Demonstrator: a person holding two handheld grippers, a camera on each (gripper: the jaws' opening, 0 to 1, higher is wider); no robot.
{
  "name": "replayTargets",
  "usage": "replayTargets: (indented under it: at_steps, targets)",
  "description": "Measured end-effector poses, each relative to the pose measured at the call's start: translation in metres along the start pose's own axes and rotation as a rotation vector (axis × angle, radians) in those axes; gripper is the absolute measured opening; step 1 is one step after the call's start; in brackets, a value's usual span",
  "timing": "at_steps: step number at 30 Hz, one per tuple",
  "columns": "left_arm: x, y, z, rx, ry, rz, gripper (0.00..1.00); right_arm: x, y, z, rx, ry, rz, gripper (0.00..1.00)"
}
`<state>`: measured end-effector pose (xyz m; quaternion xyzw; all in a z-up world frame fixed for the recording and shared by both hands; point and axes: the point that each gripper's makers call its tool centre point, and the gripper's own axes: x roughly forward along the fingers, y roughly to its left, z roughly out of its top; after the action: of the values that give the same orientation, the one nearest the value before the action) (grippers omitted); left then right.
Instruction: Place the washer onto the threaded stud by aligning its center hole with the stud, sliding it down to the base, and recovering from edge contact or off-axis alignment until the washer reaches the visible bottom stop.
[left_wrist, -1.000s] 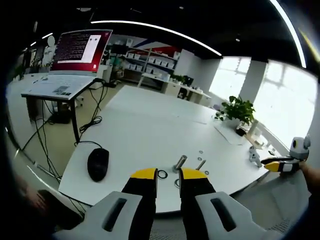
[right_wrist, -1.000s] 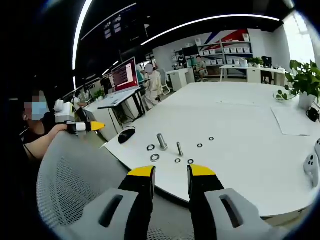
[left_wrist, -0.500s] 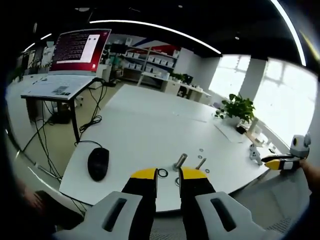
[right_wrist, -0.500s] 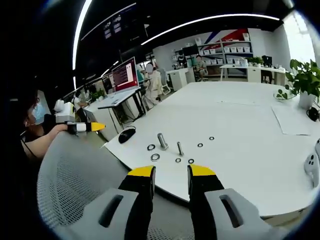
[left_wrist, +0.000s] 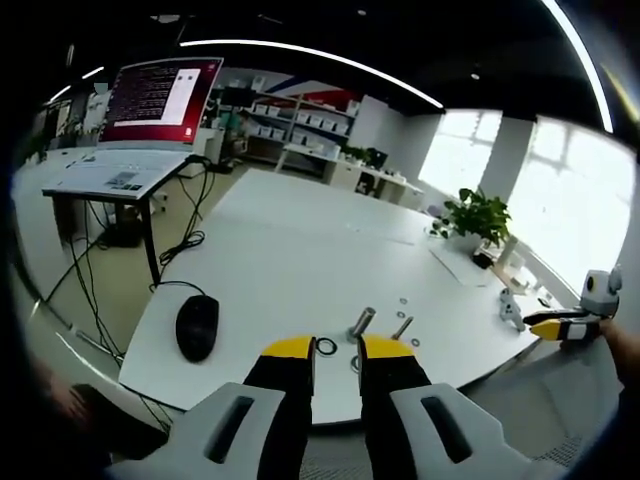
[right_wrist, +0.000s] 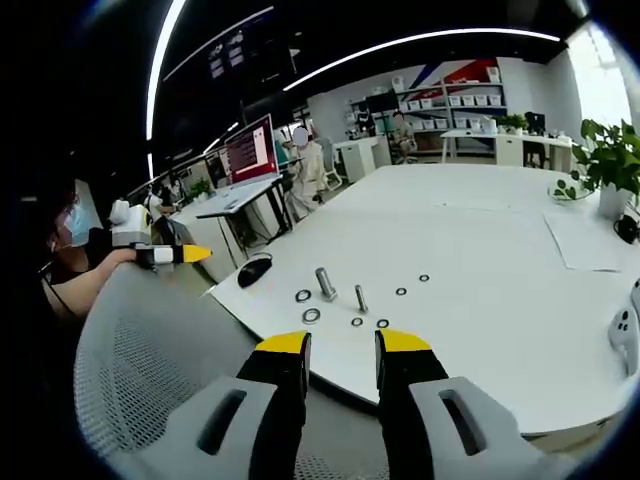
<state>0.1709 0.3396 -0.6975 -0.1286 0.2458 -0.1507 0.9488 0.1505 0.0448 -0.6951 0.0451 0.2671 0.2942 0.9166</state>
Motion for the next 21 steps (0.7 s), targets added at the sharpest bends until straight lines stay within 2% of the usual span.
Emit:
replayTargets:
  at_steps: [5, 10, 13, 21]
  targets:
    - [0.0001, -0.0003, 0.0001, -0.001, 0.000, -0.002, 0.14, 0.0010, -0.0004, -0.0019, -0.005, 0.012, 0.004, 0.28]
    - [-0.0003, -0.0016, -0.0004, 0.004, 0.000, -0.006, 0.15, -0.0012, -0.0020, -0.0002, 0.009, -0.011, -0.009, 0.28]
    - [-0.0014, -0.0013, 0.0033, -0.016, -0.027, -0.004, 0.16, -0.0017, -0.0024, -0.0003, 0.012, -0.016, -0.011, 0.28]
    - [-0.0010, -0.0011, 0.0015, -0.003, -0.015, -0.008, 0.16, -0.0011, 0.0006, 0.0002, 0.014, -0.019, -0.008, 0.28]
